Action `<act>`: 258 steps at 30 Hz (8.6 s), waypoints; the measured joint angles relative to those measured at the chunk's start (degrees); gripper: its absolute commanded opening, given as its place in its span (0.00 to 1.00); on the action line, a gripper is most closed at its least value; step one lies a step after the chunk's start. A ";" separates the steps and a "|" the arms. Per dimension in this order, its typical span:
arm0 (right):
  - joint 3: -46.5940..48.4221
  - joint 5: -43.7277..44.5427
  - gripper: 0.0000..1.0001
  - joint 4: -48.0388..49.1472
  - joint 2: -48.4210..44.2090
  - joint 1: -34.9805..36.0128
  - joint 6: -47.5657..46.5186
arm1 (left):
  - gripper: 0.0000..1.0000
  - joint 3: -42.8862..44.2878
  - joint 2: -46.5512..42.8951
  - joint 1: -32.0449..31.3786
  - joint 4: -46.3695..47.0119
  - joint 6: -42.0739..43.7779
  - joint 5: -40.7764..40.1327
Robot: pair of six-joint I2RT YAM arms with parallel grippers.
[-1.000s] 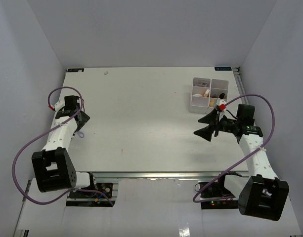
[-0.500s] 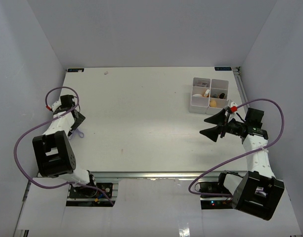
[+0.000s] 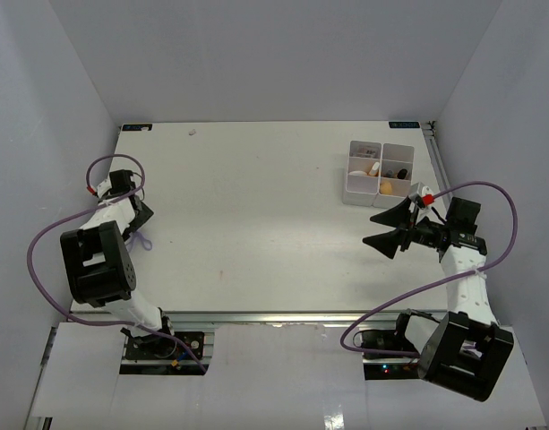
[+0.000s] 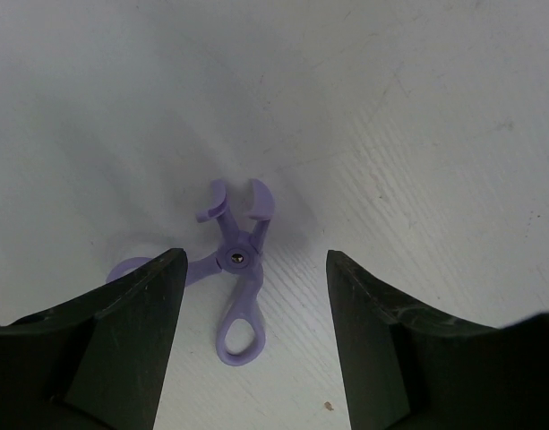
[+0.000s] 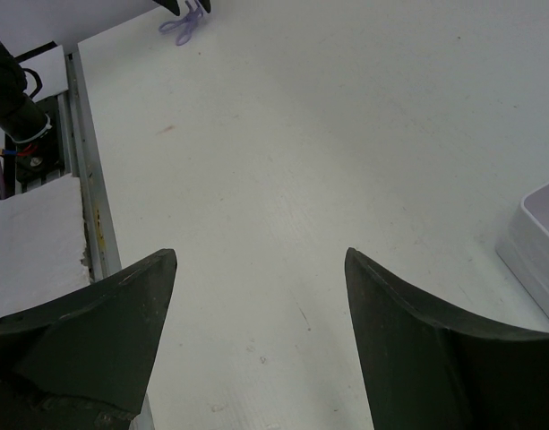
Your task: Organize the makeup
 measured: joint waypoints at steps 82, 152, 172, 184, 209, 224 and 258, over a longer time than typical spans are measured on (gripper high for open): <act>1.13 22.32 0.79 -14.19 -14.27 33.79 -46.69 | 0.21 14.32 10.61 -51.40 19.83 -18.86 53.35; -4.34 53.38 0.08 -4.59 -9.82 55.93 -50.94 | 0.94 29.75 14.61 -55.17 -2.49 -8.64 51.17; 11.73 42.59 0.08 14.03 11.12 28.00 -18.66 | 0.98 -11.11 -33.90 -45.50 7.52 17.27 23.87; 20.68 40.32 0.08 15.99 22.79 23.29 -18.64 | 0.98 -13.33 -42.22 -45.48 11.14 19.36 22.19; 23.57 39.98 0.10 27.79 33.75 21.74 -8.12 | 0.98 -13.35 -41.77 -45.48 11.16 19.54 23.18; 23.82 39.98 0.19 30.73 36.12 20.17 -7.91 | 0.98 -13.35 -41.66 -45.48 11.17 19.56 23.31; 20.24 40.05 0.64 34.83 35.55 19.86 -4.96 | 0.98 -13.46 -41.00 -45.48 11.18 19.73 23.31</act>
